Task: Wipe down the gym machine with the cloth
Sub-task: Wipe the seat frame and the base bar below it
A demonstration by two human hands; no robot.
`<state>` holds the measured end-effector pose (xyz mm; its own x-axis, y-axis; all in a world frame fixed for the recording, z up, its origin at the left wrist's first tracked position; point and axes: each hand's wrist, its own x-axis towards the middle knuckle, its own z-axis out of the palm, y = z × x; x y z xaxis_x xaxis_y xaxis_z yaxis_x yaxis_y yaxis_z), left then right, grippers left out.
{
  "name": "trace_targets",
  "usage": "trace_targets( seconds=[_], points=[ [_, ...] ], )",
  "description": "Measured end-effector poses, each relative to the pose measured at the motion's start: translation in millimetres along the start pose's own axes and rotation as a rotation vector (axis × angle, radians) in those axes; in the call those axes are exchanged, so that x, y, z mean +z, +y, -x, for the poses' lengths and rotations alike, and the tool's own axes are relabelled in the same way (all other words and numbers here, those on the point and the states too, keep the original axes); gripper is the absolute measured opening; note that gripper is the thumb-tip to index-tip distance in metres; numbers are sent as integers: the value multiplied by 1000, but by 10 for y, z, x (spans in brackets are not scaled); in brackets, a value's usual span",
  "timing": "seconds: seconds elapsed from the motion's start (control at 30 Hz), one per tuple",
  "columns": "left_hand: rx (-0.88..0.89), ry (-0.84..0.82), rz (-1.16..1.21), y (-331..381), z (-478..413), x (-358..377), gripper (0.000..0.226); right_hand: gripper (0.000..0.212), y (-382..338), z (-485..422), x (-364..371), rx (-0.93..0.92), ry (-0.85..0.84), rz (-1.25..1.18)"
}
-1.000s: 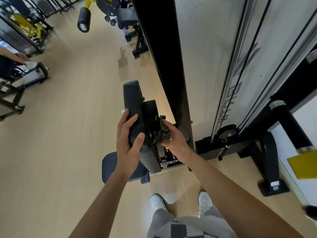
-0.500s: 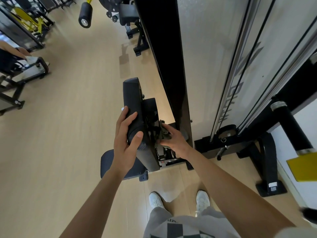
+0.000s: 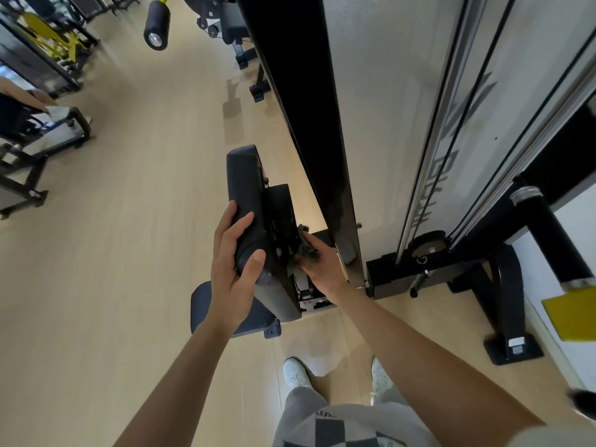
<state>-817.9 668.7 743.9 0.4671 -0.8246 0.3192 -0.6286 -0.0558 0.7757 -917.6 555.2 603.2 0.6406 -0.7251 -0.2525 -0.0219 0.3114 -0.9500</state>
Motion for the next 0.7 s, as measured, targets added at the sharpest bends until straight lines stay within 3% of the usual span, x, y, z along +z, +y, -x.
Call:
trace_targets(
  seconds=[0.27, 0.33, 0.57, 0.7],
  points=[
    [5, -21, -16, 7, 0, -5, 54, 43, 367, 131, 28, 122, 117, -108],
    [8, -18, -13, 6, 2, -5, 55, 45, 399, 159, 22, 227, 135, -160],
    [3, -16, -6, -3, 4, -14, 54, 23, 384, 209, -4, 655, 186, -635],
    [12, -21, -24, -3, -4, -17, 54, 28, 241, 133, -45, 621, 178, -988]
  ],
)
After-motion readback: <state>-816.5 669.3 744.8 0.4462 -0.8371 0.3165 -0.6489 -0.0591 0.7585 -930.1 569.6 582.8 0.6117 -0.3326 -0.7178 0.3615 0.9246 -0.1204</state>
